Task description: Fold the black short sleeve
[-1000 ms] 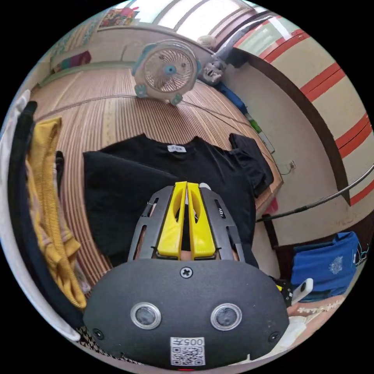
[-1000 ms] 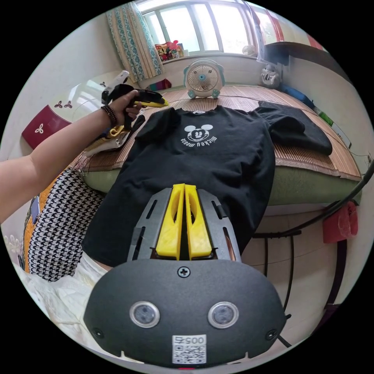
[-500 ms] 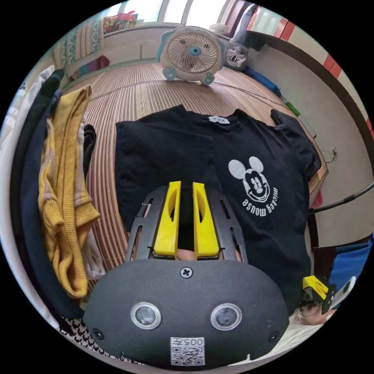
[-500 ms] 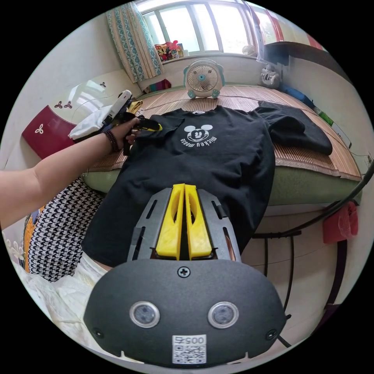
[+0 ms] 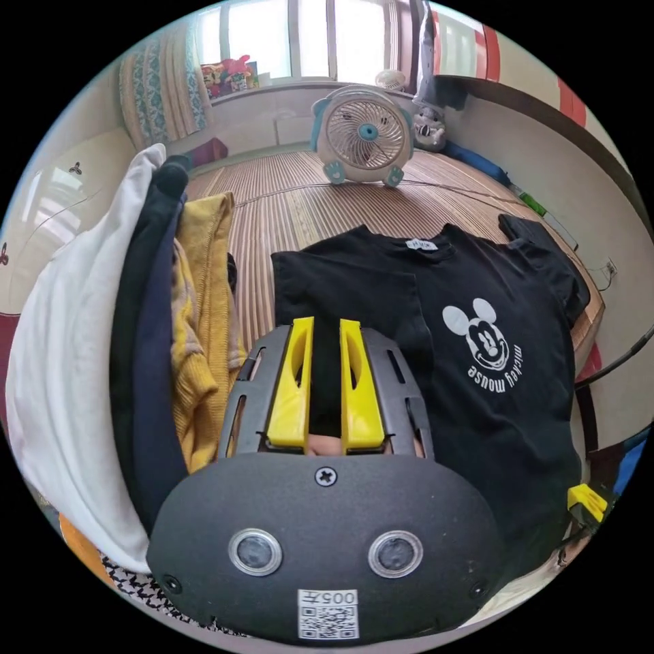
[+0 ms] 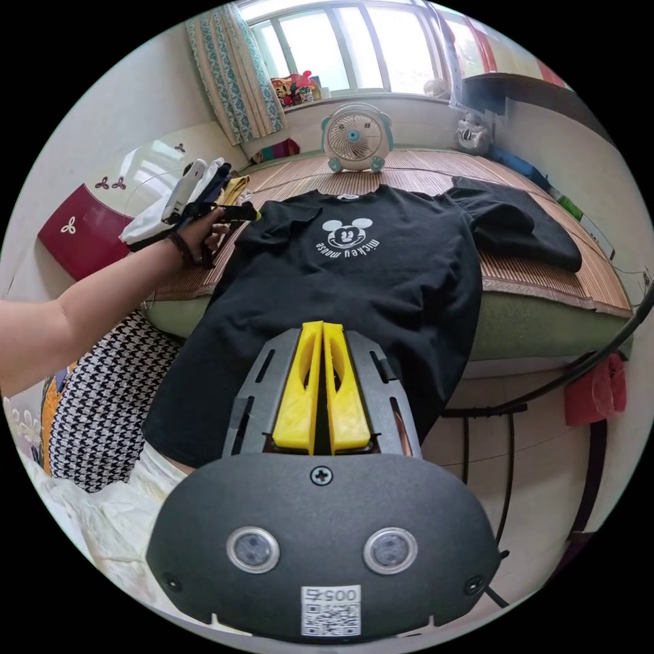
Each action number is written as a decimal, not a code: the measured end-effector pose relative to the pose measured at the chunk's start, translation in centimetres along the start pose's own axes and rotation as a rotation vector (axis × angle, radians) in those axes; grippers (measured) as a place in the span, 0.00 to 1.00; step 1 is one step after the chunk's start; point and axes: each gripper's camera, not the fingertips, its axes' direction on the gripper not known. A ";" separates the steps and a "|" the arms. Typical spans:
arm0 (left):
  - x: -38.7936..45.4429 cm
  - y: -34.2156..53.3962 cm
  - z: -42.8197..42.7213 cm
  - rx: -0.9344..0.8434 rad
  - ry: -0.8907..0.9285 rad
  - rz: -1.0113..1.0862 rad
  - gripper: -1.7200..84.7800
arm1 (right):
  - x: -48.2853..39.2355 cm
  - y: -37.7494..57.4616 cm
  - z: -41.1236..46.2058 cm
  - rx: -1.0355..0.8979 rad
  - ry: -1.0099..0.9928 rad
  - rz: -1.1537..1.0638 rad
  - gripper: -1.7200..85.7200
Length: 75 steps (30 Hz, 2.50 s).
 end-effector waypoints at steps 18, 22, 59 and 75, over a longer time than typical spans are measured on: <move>-0.3 -5.7 5.5 -0.073 -0.093 -0.147 0.03 | -0.9 -0.1 0.0 -0.005 0.035 -0.011 0.00; -1.3 -5.5 4.0 -0.018 -0.104 -0.226 0.03 | -0.6 -0.1 -0.2 -0.005 0.027 -0.007 0.00; 15.9 7.3 -6.2 -0.109 0.181 0.245 0.07 | 2.7 -1.9 -3.8 -0.001 0.001 0.011 0.00; 23.7 9.3 -0.2 0.017 0.373 0.161 0.08 | 10.5 -6.5 -7.2 -0.034 -0.204 0.145 0.00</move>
